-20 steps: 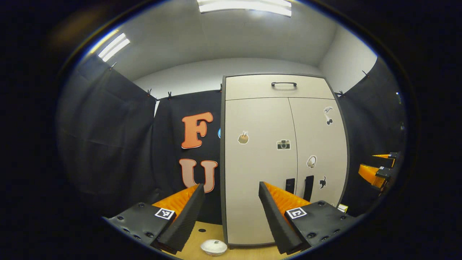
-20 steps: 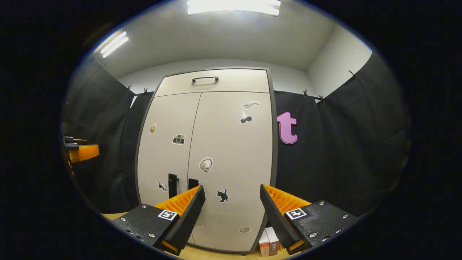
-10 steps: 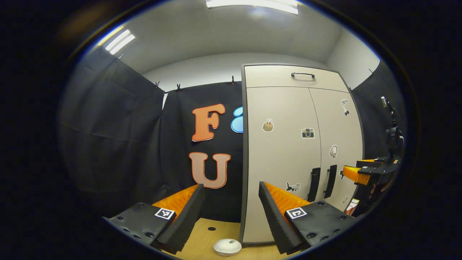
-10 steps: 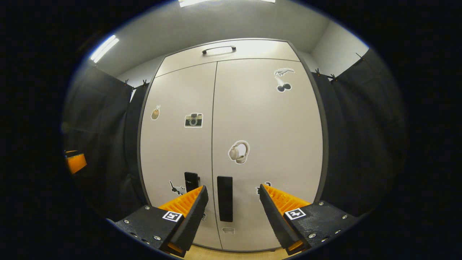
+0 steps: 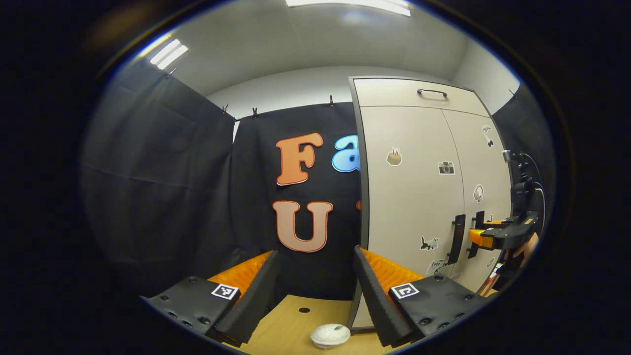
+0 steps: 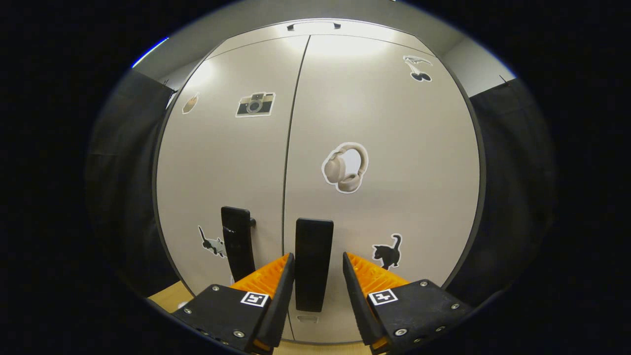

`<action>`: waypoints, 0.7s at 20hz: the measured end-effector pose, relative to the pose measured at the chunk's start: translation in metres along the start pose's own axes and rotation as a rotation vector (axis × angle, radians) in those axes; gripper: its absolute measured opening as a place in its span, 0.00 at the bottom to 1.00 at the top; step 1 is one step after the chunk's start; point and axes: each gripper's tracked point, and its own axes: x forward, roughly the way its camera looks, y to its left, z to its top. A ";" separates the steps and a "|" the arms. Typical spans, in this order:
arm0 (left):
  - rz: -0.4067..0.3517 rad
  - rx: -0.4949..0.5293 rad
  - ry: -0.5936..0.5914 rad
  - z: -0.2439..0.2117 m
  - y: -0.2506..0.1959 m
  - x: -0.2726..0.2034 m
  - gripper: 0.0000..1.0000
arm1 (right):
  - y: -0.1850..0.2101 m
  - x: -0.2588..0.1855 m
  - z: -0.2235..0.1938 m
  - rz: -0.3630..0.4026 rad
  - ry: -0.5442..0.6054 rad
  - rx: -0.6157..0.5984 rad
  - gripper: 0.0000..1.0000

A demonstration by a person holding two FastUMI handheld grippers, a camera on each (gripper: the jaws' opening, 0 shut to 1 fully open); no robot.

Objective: Open the right door of the double-door shoe cabinet with the right hand, and open the left door with the left hand.

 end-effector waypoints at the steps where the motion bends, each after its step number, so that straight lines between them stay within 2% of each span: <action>1: -0.001 -0.002 0.005 -0.002 0.001 0.001 0.95 | 0.000 0.004 0.000 -0.004 -0.002 0.008 0.58; 5: -0.016 -0.018 0.025 -0.010 -0.001 0.005 0.95 | 0.006 0.006 0.001 -0.003 -0.001 0.024 0.47; 6: -0.019 -0.025 0.031 -0.013 -0.001 0.005 0.95 | 0.005 0.007 0.001 -0.002 0.001 0.032 0.37; 8: -0.016 -0.026 0.038 -0.014 -0.002 0.003 0.95 | 0.005 0.005 0.000 0.009 0.020 0.074 0.30; 12: -0.016 -0.017 0.043 -0.014 -0.005 -0.003 0.96 | 0.004 0.002 -0.001 0.017 0.043 0.100 0.21; 14: -0.016 -0.012 0.051 -0.016 -0.007 -0.006 0.96 | 0.005 -0.002 -0.001 0.020 0.055 0.101 0.21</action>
